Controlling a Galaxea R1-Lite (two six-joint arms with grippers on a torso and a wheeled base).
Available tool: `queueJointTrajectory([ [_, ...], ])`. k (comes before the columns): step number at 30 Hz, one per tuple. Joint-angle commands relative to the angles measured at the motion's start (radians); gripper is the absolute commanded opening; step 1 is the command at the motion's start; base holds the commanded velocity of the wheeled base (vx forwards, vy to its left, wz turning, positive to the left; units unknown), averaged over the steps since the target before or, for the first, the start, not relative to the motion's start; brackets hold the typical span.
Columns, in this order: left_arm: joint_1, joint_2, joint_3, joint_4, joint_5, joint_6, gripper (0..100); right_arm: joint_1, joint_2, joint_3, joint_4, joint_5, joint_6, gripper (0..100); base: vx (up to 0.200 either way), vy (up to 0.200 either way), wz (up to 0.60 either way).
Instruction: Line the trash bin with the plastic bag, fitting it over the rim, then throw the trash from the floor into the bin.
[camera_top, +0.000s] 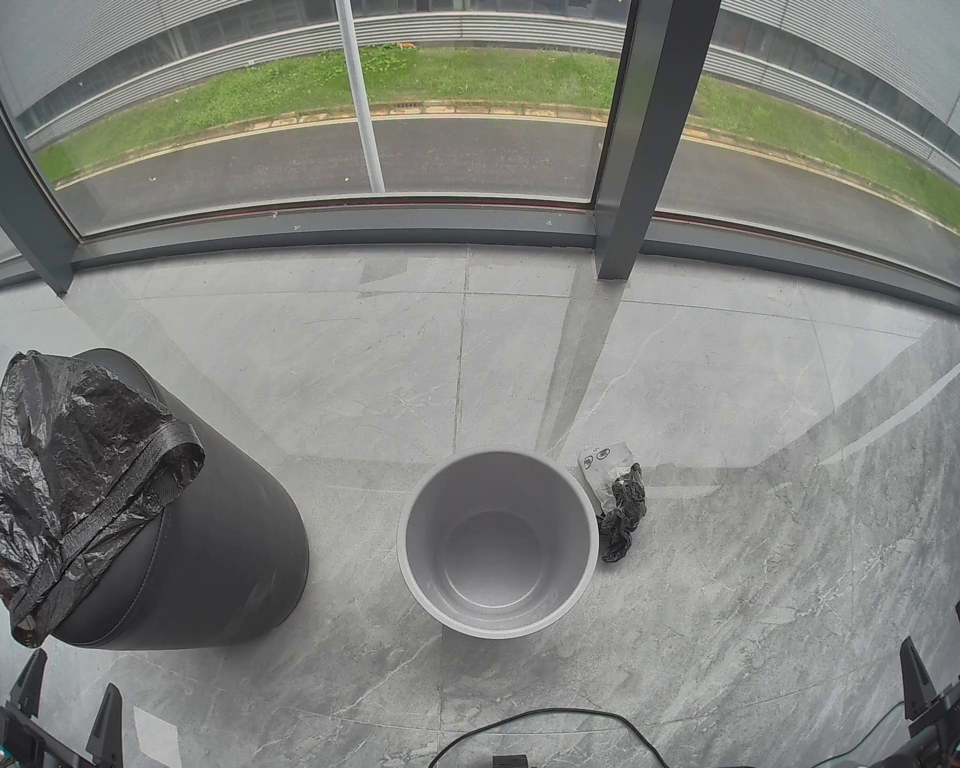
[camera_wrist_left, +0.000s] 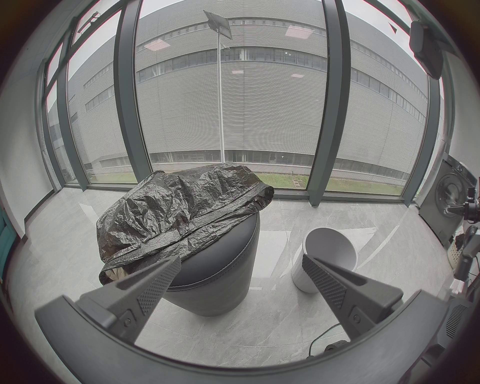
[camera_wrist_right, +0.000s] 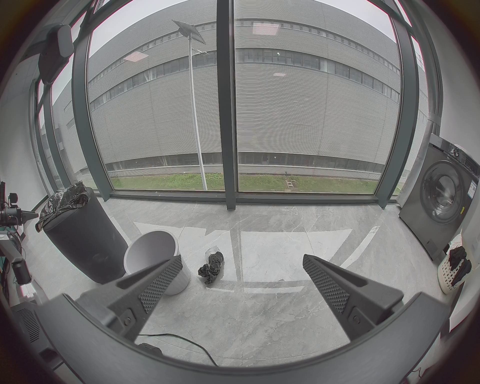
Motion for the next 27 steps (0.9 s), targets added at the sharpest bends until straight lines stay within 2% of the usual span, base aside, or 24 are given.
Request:
queueJointTrajectory([
  [1,0.000,-0.018,0.018,-0.001,0.002,-0.003,100,0.000,-0.016,0.016,0.000,0.000,-0.002,100,0.000,0.000,0.00],
  [13,0.000,-0.018,0.018,0.011,0.001,-0.006,100,0.002,-0.016,0.015,0.000,-0.006,0.001,100,0.000,0.000,0.00],
  [17,0.000,-0.018,0.018,0.011,0.002,-0.004,100,0.000,-0.016,0.015,-0.002,0.003,-0.050,100,0.000,0.000,0.00],
  [20,0.000,-0.018,0.018,0.006,0.002,-0.004,100,0.000,-0.016,0.015,-0.002,0.005,-0.055,100,0.000,0.000,0.00],
  [21,-0.001,-0.007,-0.036,-0.008,0.010,-0.024,100,0.005,-0.002,-0.067,-0.026,0.017,-0.021,100,0.000,0.000,0.00],
  [22,-0.010,0.044,-0.202,0.014,0.025,-0.102,100,0.020,0.073,-0.272,-0.016,0.035,0.106,100,0.000,0.000,0.00],
  [24,-0.020,0.140,-0.377,0.074,0.027,-0.177,100,0.052,0.214,-0.469,0.072,0.041,0.255,100,0.000,0.000,0.00],
  [25,-0.020,0.182,-0.439,0.114,0.018,-0.176,100,0.065,0.272,-0.541,0.118,0.045,0.266,100,0.000,0.000,0.00],
  [27,-0.013,0.260,-0.508,0.158,0.011,-0.142,100,0.086,0.367,-0.602,0.153,0.051,0.214,100,0.000,0.000,0.00],
])
